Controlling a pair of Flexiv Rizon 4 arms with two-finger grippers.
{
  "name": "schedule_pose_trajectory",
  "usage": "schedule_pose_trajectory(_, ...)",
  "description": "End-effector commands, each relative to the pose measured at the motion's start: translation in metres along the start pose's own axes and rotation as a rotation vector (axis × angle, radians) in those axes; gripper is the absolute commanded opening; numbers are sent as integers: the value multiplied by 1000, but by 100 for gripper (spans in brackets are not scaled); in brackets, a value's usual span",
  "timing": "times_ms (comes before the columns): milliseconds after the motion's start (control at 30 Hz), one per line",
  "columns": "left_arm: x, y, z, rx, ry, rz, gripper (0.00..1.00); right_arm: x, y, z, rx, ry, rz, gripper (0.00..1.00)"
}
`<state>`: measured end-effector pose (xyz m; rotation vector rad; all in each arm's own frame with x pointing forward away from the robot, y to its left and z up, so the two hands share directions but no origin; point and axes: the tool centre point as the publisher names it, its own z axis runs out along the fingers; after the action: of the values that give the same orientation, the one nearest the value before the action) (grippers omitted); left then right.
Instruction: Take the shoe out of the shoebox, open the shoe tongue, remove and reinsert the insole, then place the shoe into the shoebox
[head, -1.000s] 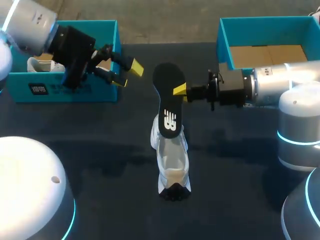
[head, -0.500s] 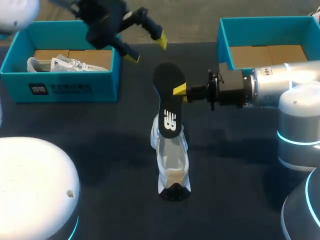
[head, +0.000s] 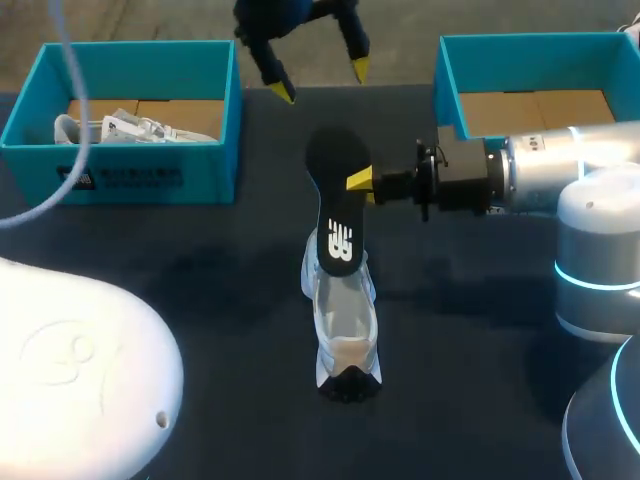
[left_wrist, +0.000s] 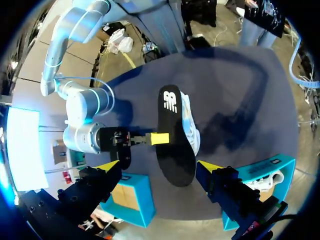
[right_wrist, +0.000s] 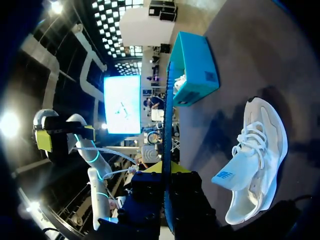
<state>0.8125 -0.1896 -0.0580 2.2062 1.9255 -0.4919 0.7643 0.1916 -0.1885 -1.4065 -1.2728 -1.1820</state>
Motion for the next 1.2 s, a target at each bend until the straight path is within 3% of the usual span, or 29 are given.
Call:
schedule_pose_trajectory(33, -11, 7, -1, 113, 322, -3, 100, 1, -1, 0, -1, -6, 2, 0)
schedule_pose_trajectory(300, -19, 6, 11, 118, 421, -34, 100, 1, -1, 0, -1, -6, 2, 0)
schedule_pose_trajectory(633, -22, -1, 14, 80, 397, -73, 100, 1, -1, 0, -1, -6, 2, 0)
schedule_pose_trajectory(1067, 4, -15, 3, 32, 161, -140, 100, 1, -1, 0, -1, -6, 2, 0)
schedule_pose_trajectory(1200, 16, -21, 6, 38, 23, -164, 100, 1, -1, 0, -1, -6, 2, 0)
